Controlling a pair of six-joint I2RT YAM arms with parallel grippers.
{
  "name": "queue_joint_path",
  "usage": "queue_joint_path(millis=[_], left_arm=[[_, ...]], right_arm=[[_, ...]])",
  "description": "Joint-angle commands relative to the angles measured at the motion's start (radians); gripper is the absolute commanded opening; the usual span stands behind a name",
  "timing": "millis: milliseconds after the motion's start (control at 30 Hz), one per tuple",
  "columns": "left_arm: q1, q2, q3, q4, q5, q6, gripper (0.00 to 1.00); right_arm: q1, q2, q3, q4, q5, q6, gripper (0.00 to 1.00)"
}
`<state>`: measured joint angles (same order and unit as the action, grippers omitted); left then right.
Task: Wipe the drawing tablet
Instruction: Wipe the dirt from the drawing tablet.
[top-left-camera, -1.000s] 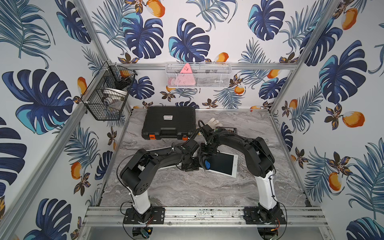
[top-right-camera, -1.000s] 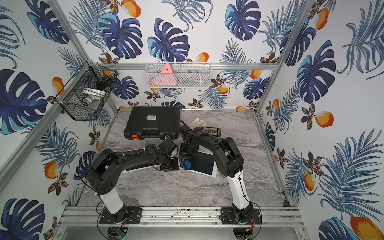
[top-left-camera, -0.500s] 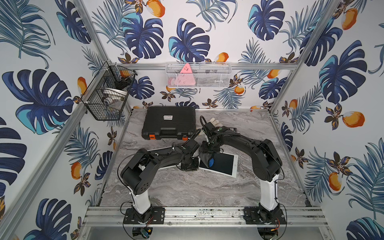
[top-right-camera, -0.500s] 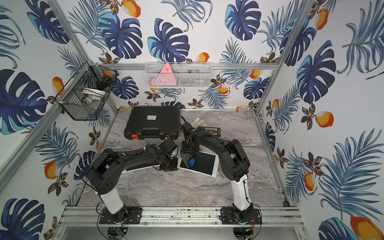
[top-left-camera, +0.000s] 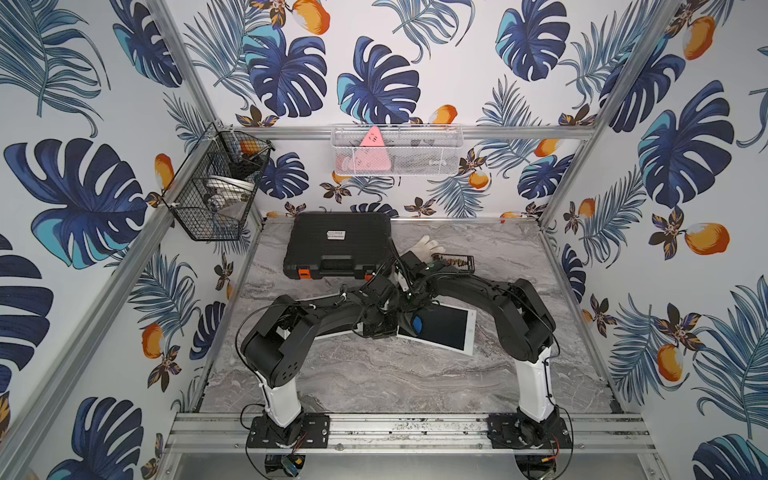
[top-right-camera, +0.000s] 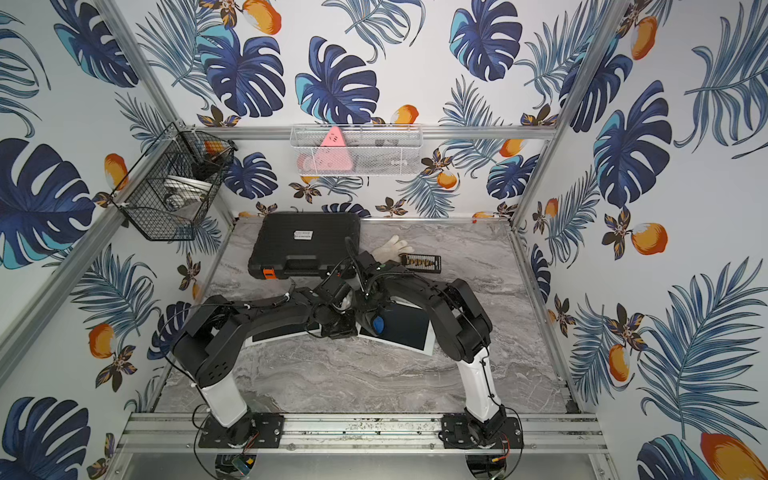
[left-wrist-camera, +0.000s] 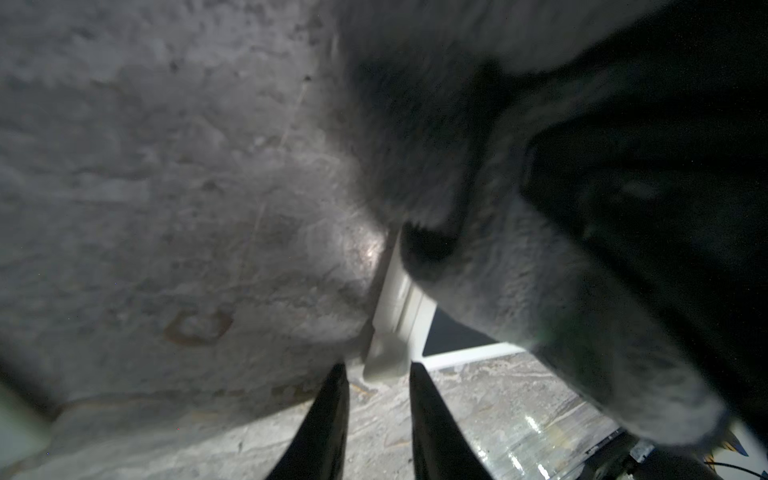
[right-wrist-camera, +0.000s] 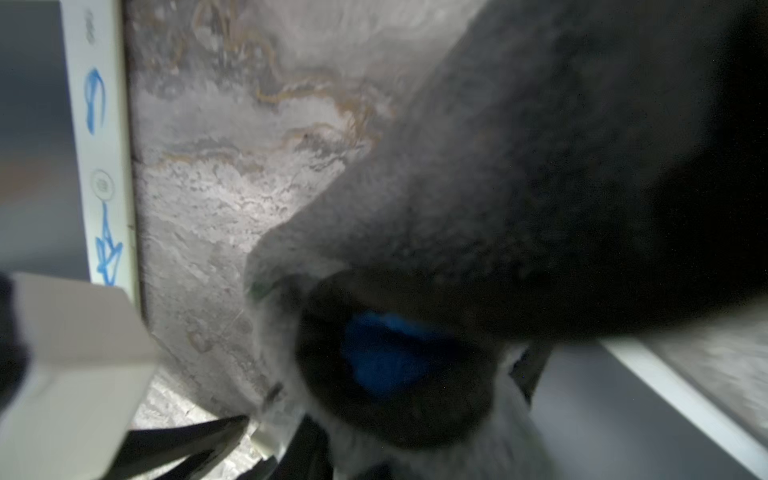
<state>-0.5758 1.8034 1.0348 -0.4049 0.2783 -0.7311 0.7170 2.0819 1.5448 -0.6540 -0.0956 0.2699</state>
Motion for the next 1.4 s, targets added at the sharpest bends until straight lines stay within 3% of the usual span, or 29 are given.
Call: queue_joint_path(millis=[0, 300, 533, 833, 1100, 1233, 1367], left_arm=[[0.002, 0.034, -0.01, -0.078, -0.114, 0.023, 0.28], [-0.002, 0.063, -0.019, -0.112, -0.149, 0.032, 0.22], [-0.033, 0.109, -0.023, -0.142, -0.198, 0.03, 0.18], [-0.061, 0.151, -0.041, -0.167, -0.235, 0.027, 0.17], [-0.06, 0.162, -0.021, -0.169, -0.225, 0.029, 0.18], [-0.059, 0.166, -0.012, -0.181, -0.239, 0.033, 0.18], [-0.058, 0.157, -0.02, -0.183, -0.248, 0.03, 0.18]], right_arm=[[0.01, 0.007, 0.0, 0.002, -0.014, -0.003, 0.28], [0.03, 0.023, -0.047, 0.013, -0.036, 0.02, 0.28], [0.028, 0.061, -0.036, 0.0, 0.026, 0.054, 0.01], [-0.07, 0.101, 0.045, -0.034, 0.073, 0.123, 0.0], [0.025, 0.058, -0.023, 0.02, -0.055, 0.133, 0.0], [0.038, 0.017, -0.107, 0.054, -0.048, 0.185, 0.0], [0.003, 0.035, -0.079, 0.018, -0.026, 0.17, 0.0]])
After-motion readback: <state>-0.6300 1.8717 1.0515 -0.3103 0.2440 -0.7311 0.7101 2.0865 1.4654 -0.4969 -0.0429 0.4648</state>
